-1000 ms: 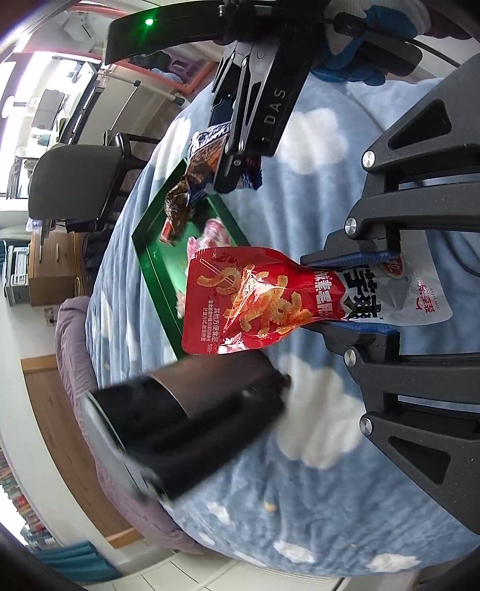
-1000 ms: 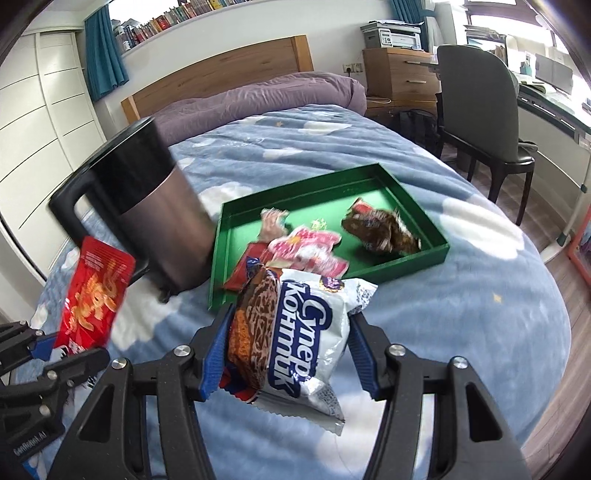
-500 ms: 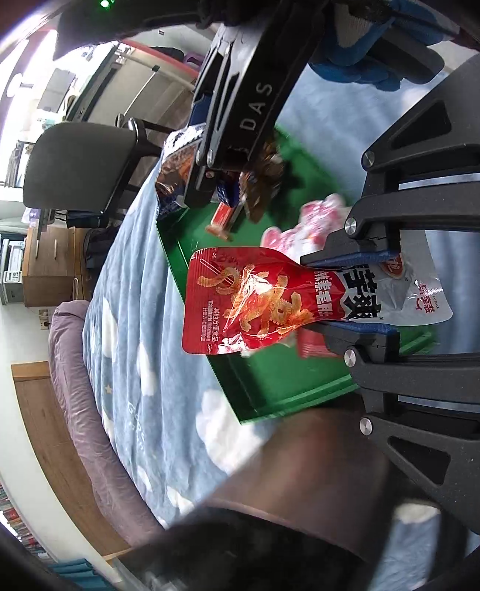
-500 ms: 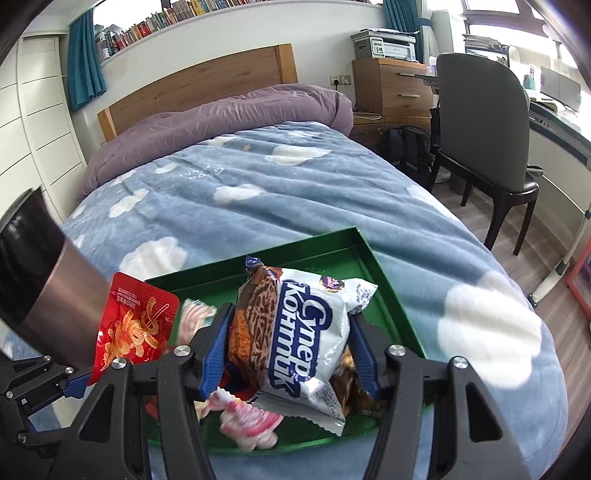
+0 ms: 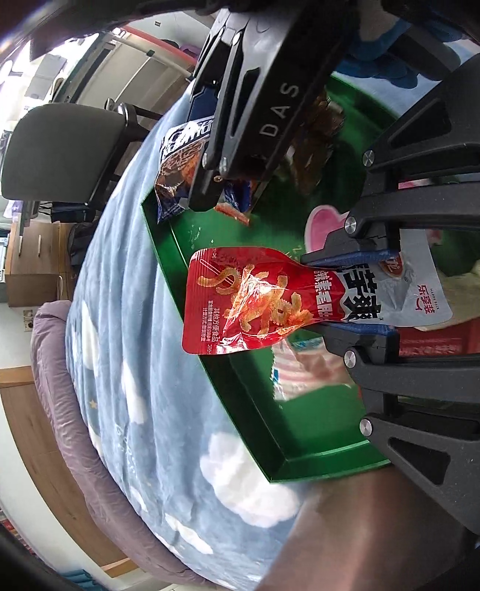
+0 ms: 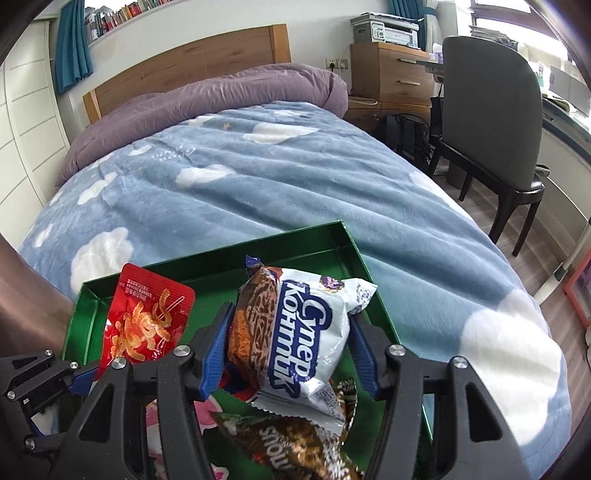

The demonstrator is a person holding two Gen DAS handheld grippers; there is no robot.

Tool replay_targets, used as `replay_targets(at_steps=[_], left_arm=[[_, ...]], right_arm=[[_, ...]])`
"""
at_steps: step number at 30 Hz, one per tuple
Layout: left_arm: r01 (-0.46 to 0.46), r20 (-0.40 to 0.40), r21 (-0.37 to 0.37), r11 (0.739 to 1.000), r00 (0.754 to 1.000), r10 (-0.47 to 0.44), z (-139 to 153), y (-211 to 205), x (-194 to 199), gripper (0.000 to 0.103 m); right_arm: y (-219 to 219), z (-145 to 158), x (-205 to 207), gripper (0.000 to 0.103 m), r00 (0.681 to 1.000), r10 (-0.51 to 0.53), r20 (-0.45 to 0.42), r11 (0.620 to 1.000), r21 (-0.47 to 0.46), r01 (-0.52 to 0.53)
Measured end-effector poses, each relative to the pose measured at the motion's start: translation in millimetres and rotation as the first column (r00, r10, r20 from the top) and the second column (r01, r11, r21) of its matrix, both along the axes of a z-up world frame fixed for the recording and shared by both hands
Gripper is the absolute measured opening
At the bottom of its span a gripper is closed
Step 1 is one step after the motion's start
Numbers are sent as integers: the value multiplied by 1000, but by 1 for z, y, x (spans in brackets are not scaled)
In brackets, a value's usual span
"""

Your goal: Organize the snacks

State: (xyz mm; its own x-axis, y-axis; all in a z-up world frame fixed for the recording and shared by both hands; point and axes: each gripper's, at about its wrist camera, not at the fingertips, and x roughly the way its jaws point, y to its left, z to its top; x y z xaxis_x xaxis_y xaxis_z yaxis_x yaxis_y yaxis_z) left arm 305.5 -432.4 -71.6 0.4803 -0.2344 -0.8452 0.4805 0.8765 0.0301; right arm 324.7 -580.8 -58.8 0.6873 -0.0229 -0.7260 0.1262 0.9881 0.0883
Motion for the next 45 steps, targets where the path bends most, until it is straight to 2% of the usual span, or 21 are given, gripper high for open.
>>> replay_targets(at_steps=[9,17,23,24,25,26,27,31,34,39,45], left_arm=[[-31,-49,6,1000,998,31,-15,-1,18,24],[-41,-74,13,999,996,42,-17,-3,24,27],[-55,-85,12,998,995,56,-18,1,28,34],[-55,-84,11,998,995,56,-17,2,27,35],[-53,-83,11,999,995,54,-16,2,26,36],[-52,-78,15,999,996,53,-15,3,25,40],[-54,-68,21,998,996,55,-14,3,24,46],[-52,-41,23,998,998,53,-4,4,17,52],[-61,-37,30,998,997,63,2,6,12,56],[-60,-35,20,998,998,61,15,14,-3,56],[-10,-5,18,1000,1000,10,37,31,-45,56]], right_arm=[[-5,-12,19,53,999,-11,-33,1000,3,11],[-3,-16,40,58,992,17,-124,1000,17,-15],[7,-16,36,60,990,49,-136,999,8,-48],[7,-16,35,61,990,46,-135,999,10,-45],[7,-14,34,67,990,44,-135,999,8,-43],[7,-13,32,75,990,38,-135,999,1,-39],[6,-12,31,78,990,37,-136,999,0,-38],[6,-6,22,82,990,36,-135,999,-2,-37],[5,0,15,92,991,27,-134,1000,1,-27],[6,17,-7,92,993,22,-115,1000,3,-22],[17,44,-49,92,996,29,-87,999,-12,-31]])
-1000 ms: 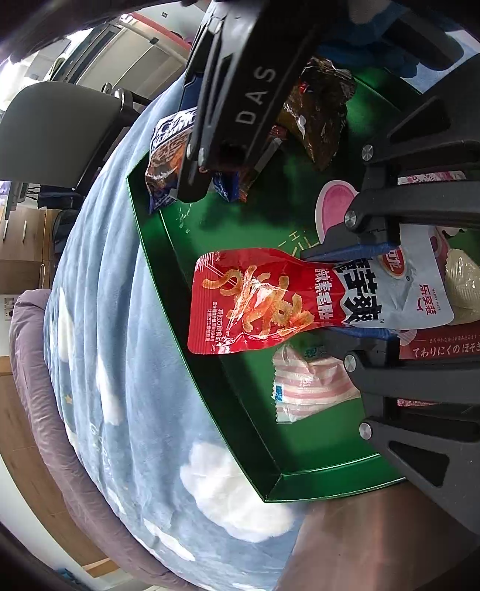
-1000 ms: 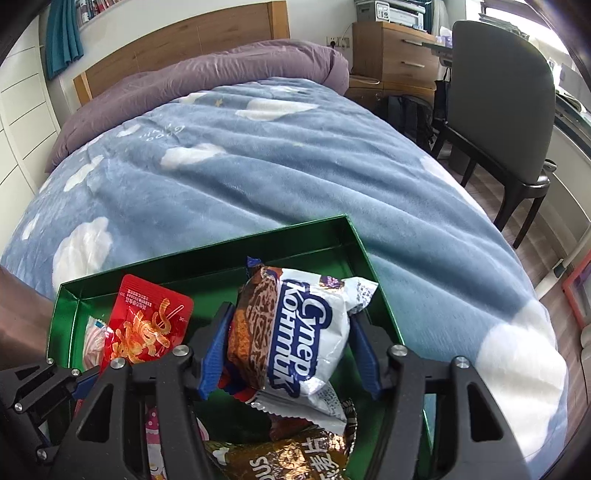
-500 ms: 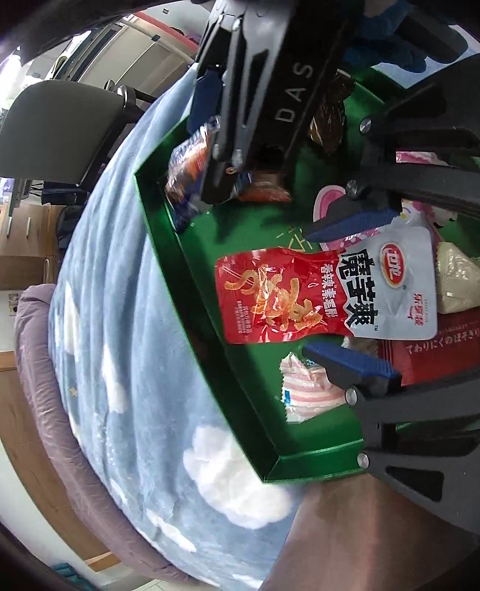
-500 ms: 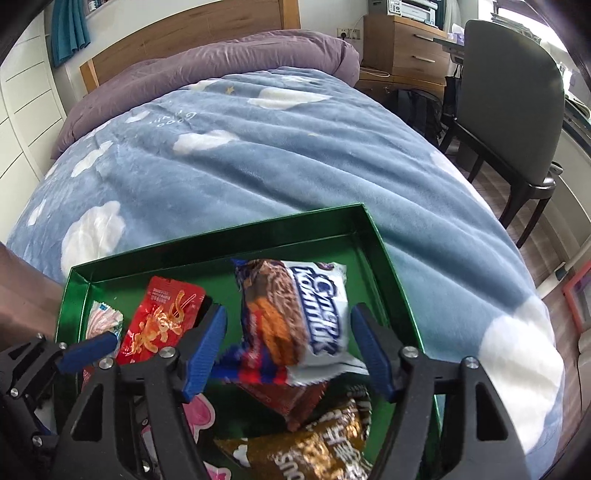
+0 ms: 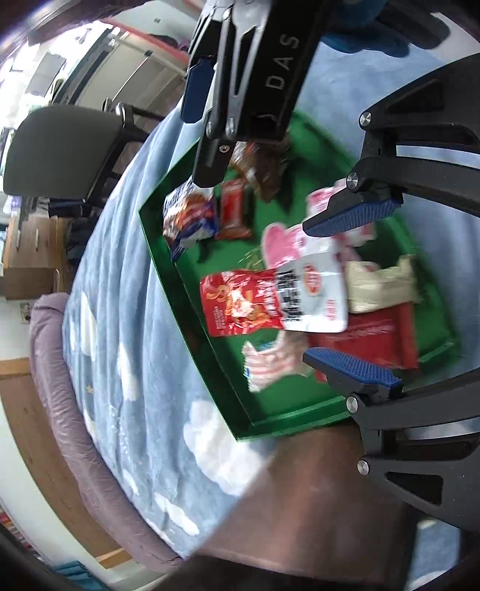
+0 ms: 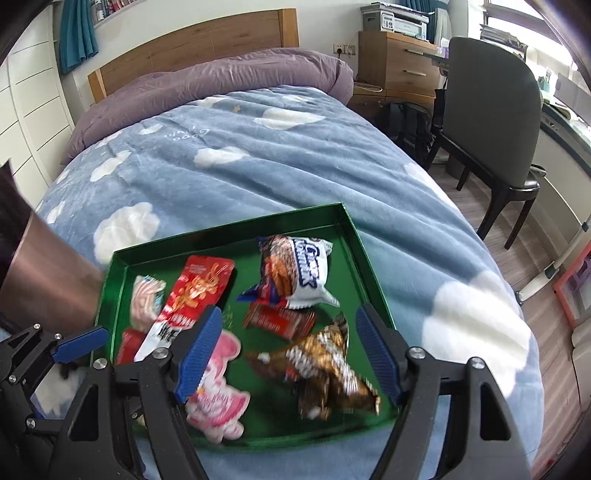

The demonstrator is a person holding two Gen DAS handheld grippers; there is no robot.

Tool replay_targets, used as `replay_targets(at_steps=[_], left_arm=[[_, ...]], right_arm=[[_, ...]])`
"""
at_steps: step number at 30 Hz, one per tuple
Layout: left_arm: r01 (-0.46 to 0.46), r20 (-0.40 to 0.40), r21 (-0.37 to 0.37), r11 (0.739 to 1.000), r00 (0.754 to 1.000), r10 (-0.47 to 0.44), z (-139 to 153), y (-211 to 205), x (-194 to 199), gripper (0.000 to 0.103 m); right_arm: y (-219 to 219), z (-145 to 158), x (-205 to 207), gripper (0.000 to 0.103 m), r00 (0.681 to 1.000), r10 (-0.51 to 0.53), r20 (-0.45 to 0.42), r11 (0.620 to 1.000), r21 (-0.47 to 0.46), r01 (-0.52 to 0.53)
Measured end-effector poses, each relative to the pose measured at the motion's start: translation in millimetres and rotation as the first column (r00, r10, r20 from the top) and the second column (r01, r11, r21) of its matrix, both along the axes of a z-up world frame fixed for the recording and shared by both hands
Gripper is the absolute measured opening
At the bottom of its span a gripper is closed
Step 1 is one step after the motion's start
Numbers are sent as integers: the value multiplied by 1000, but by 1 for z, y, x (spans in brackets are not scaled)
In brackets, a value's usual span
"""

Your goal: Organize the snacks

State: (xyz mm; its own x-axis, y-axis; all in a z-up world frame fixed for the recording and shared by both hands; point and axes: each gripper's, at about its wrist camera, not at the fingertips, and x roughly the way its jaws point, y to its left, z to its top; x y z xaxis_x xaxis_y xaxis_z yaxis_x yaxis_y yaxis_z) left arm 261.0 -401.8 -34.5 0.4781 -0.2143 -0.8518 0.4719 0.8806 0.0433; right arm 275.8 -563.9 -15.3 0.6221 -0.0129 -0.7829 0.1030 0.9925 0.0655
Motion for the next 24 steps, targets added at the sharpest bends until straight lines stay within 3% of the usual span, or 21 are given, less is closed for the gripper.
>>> replay_targets(at_steps=[8,15,24], left_arm=[[-13,28,-39,999,999,14,32,55,-66,56],[-103,72,-58,993,992,107,55,125,-109,56],[-232,125,-34,972,964,234,58,216,-155,62]], right_arm=[[40,20,-72,93,999,34,17,999,-5,-34],[94,33,-121,95,997,72,35,997,-7,-72],[169,46,-169,103,989,125,81,992,-15,-124]])
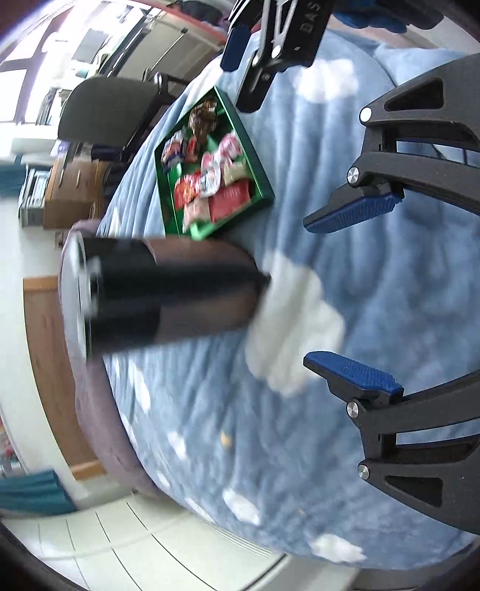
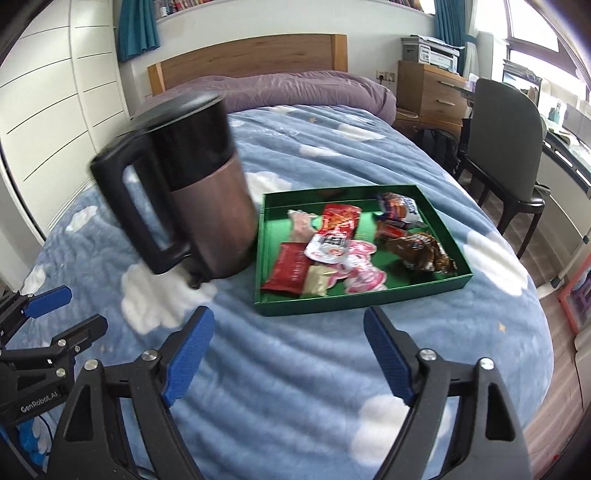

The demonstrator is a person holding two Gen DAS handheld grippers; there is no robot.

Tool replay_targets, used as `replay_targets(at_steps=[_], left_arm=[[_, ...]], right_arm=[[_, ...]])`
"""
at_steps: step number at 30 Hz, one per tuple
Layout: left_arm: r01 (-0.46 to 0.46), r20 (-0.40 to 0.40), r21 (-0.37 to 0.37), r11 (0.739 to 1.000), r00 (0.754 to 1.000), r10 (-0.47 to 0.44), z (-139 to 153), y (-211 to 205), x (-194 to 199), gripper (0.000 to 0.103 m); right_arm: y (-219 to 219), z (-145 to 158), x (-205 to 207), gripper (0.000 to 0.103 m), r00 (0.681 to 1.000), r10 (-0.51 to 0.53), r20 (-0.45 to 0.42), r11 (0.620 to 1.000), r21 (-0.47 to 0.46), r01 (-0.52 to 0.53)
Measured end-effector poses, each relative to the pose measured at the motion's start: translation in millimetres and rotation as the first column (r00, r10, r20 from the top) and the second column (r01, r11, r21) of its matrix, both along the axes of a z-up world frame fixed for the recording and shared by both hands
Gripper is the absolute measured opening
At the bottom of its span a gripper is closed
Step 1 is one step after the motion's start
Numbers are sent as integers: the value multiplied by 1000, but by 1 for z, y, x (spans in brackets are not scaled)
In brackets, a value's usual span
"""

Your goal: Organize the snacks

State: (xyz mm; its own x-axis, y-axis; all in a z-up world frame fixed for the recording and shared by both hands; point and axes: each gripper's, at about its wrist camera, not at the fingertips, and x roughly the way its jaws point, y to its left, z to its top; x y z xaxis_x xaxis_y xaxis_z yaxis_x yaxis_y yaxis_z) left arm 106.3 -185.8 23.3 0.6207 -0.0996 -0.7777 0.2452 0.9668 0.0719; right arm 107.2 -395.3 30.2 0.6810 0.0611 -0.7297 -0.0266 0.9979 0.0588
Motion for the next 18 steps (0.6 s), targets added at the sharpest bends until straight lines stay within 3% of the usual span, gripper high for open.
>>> replay_targets(at_steps=[6,18], left_arm=[[-48,47,-16,999,998,49,7,42,-24,64],[-86,93,-66,994,991,92,19,83,-44,65]], right_arm=[[41,7,-30,103,999,16,40,1000,-7,-16],[65,14,-54,103,995,-18,97,998,-62,24]])
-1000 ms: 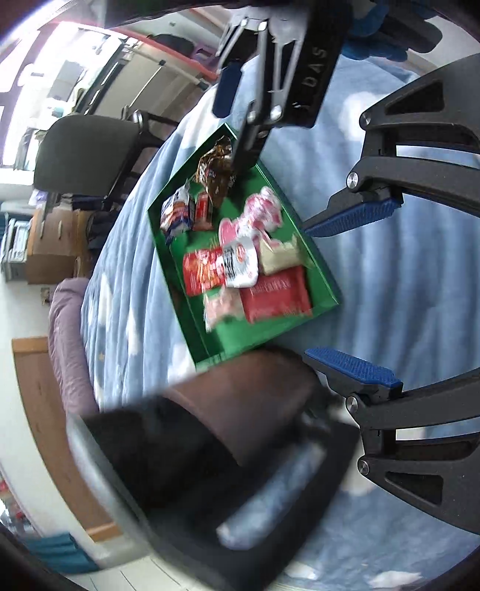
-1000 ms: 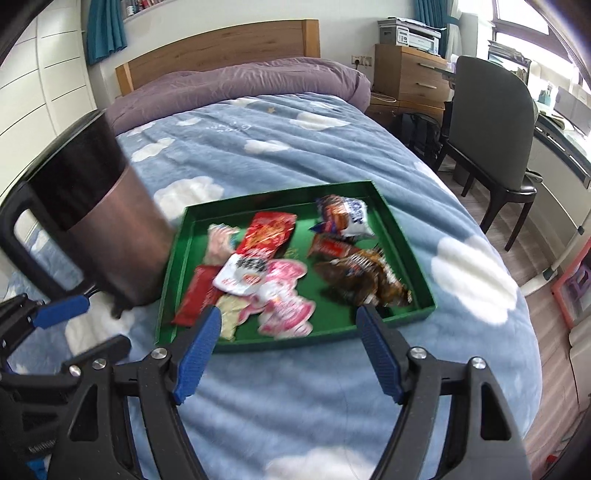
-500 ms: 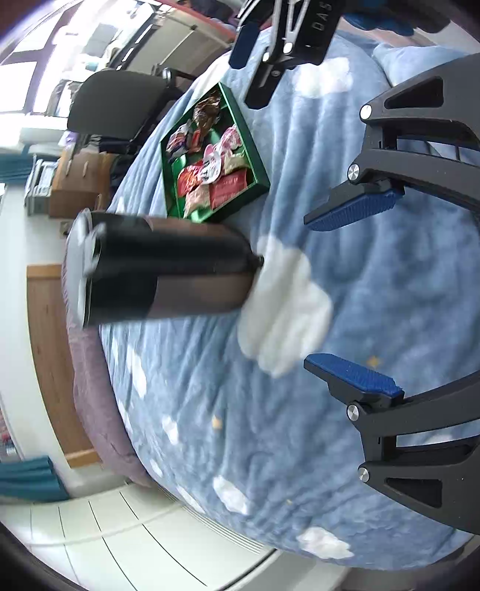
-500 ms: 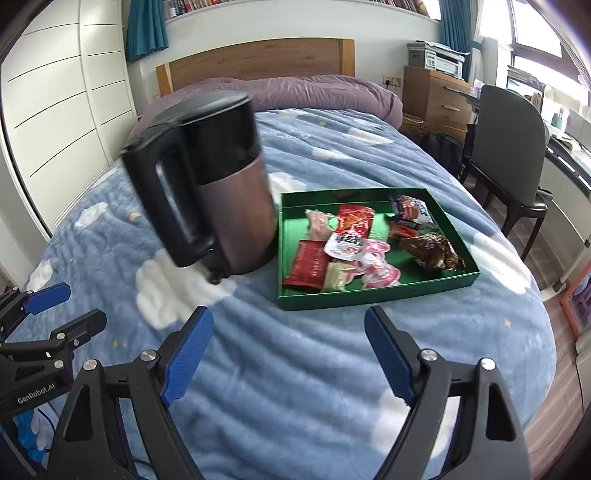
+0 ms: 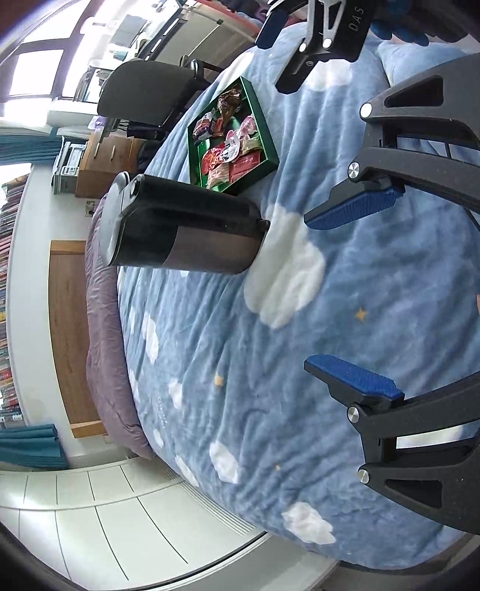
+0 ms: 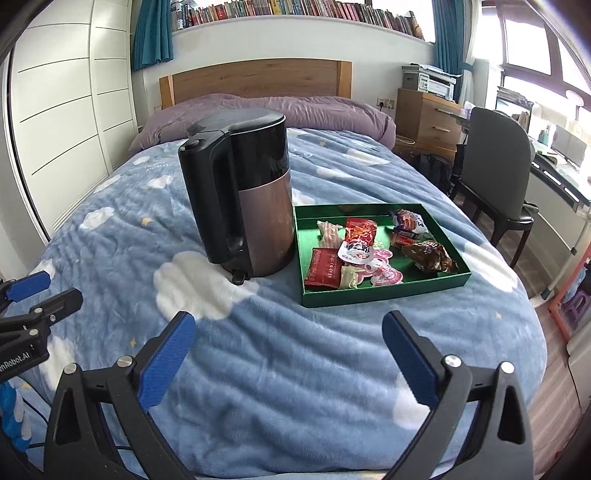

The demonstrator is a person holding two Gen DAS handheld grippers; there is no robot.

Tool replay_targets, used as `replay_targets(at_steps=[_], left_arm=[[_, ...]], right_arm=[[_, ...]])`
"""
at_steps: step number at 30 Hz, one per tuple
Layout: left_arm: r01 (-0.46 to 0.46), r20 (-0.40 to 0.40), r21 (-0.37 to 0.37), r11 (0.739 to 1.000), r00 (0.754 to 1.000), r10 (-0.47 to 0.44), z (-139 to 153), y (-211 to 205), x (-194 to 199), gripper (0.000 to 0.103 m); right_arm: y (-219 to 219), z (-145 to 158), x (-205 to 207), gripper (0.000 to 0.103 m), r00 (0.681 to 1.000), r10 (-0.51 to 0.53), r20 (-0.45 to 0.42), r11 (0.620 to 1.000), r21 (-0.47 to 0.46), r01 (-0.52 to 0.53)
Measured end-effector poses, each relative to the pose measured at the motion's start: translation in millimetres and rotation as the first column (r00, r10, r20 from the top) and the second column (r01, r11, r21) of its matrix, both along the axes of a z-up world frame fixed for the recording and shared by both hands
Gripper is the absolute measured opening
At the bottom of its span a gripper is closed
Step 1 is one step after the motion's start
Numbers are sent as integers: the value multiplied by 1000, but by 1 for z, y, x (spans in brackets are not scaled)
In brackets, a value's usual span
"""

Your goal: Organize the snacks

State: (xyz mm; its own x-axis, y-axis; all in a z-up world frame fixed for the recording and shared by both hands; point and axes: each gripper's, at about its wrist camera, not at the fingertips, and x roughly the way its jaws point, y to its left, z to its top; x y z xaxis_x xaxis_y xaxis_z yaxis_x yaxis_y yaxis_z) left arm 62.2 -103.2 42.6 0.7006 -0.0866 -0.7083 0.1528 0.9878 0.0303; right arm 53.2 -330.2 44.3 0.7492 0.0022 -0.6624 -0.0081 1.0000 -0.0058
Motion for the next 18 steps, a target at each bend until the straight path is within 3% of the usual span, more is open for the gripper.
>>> replay_targets(at_steps=[6,9,18], left_arm=[[-3,3,-14,1000,1000,3,1,7,-5,65],[0,17,-33,999,1000,1,3,9,-9,81],[12,19,-40,999,1000,-11,4,10,-11,81]], right_arm=[[0,-4,-6,103,1000,-11,2,1000,-17,11],[-2,-5,-9,103,1000,-18,1,999,-26,18],[-12,-8,-13,103,999,-43,0,998,-38,43]])
